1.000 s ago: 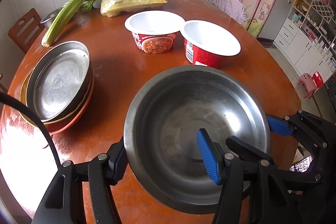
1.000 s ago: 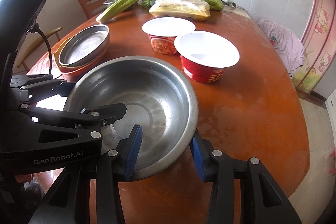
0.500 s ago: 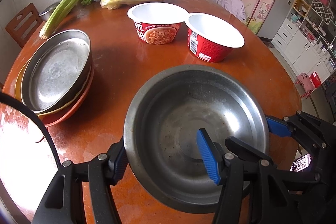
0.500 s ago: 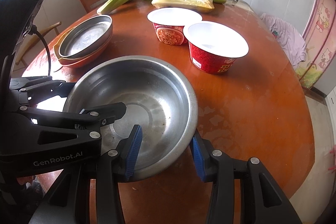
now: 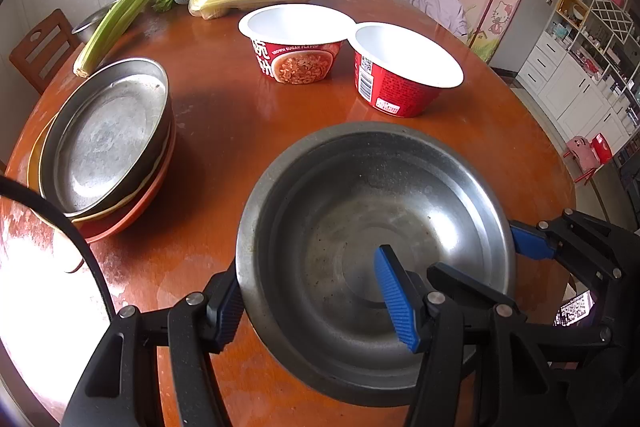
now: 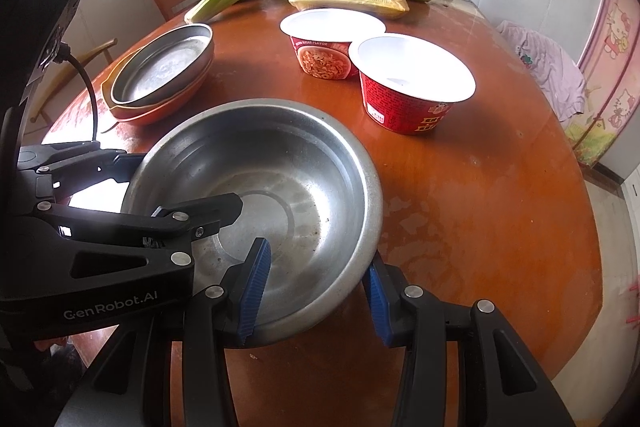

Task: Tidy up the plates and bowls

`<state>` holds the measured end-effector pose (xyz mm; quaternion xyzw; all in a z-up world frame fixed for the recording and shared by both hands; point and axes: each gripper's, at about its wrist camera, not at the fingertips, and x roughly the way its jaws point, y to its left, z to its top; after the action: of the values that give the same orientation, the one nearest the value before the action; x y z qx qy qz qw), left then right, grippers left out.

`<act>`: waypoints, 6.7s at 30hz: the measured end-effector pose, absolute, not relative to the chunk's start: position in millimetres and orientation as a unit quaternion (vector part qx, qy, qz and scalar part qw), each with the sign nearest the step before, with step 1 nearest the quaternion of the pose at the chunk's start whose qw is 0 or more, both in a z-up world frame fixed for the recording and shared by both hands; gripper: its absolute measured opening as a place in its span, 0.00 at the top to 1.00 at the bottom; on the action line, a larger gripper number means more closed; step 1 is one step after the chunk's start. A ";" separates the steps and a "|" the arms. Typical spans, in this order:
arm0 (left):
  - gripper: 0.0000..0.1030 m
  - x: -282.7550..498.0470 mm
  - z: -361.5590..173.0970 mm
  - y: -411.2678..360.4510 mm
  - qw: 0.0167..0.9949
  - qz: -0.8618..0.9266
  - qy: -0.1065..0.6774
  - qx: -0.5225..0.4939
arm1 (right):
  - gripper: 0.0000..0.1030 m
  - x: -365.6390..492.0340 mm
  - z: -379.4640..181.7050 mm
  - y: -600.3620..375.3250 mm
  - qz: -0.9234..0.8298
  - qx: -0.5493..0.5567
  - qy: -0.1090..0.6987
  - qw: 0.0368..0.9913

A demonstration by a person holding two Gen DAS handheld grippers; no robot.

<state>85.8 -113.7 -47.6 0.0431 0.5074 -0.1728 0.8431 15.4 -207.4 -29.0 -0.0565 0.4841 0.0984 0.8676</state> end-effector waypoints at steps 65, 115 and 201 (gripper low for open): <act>0.39 169.9 1.5 -145.1 0.855 -0.181 0.485 0.019 | 0.45 96.5 12.0 -289.1 0.034 0.019 0.439 0.898; 0.63 206.7 -12.9 -170.1 0.828 -0.218 0.516 -0.023 | 0.44 131.3 -7.3 -262.6 0.123 0.002 0.472 0.873; 0.63 87.0 -10.8 -112.8 0.837 -0.208 0.506 0.007 | 0.44 14.9 2.6 -192.9 0.131 -0.043 0.471 0.871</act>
<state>87.0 -112.8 -10.8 0.0069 0.5058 -0.2077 0.8372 14.9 -192.9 2.6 -0.0430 0.4712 0.1306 0.8713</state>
